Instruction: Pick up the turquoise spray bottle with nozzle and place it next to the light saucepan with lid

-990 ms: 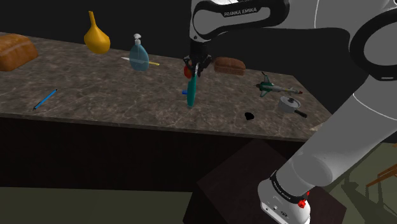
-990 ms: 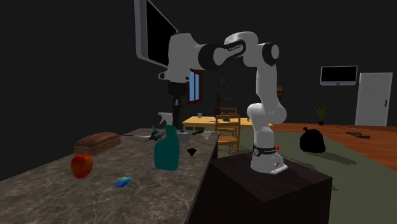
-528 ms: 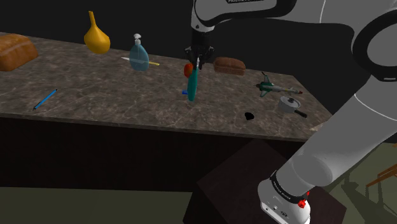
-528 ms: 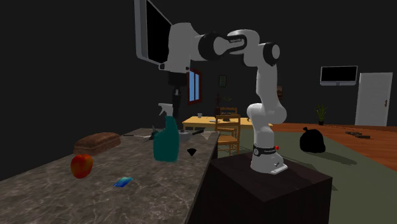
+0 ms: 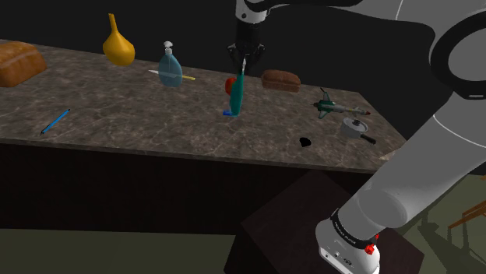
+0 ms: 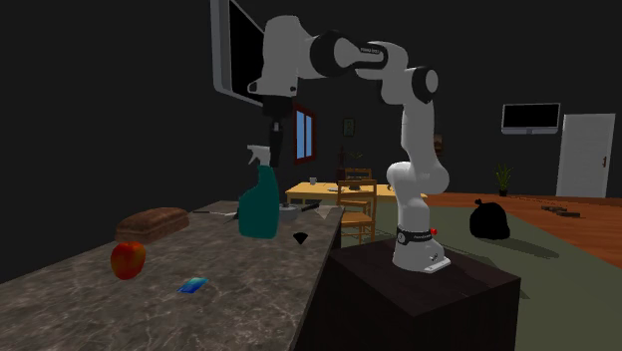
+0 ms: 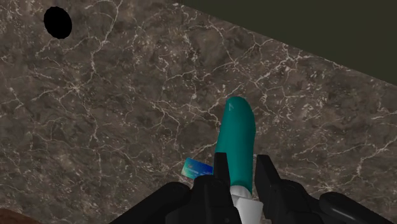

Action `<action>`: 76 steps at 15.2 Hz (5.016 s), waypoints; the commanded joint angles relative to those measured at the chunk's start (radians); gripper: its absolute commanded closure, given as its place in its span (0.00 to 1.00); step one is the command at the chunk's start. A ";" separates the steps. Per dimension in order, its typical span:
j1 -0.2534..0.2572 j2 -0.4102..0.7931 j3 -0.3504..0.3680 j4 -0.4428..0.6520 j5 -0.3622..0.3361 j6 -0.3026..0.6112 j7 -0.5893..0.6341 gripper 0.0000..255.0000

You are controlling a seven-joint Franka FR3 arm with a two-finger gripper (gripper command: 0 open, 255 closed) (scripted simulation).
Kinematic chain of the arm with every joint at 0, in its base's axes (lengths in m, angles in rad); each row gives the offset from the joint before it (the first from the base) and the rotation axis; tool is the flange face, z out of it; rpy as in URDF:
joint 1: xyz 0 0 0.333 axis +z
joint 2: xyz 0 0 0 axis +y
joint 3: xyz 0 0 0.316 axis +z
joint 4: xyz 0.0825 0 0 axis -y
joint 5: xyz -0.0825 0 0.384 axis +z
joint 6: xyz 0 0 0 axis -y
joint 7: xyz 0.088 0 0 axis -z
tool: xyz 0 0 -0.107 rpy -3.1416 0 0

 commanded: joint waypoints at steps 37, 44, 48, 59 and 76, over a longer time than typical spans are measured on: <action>-0.092 -0.042 -0.075 0.364 0.009 -0.384 -0.210 1.00; -0.168 -0.158 -0.173 0.228 0.017 -0.346 -0.381 1.00; -0.206 -0.198 -0.234 0.183 0.013 -0.331 -0.479 1.00; -0.308 -0.215 -0.411 0.168 -0.003 -0.304 -0.758 1.00; -0.382 -0.207 -0.534 0.052 -0.005 -0.162 -0.937 1.00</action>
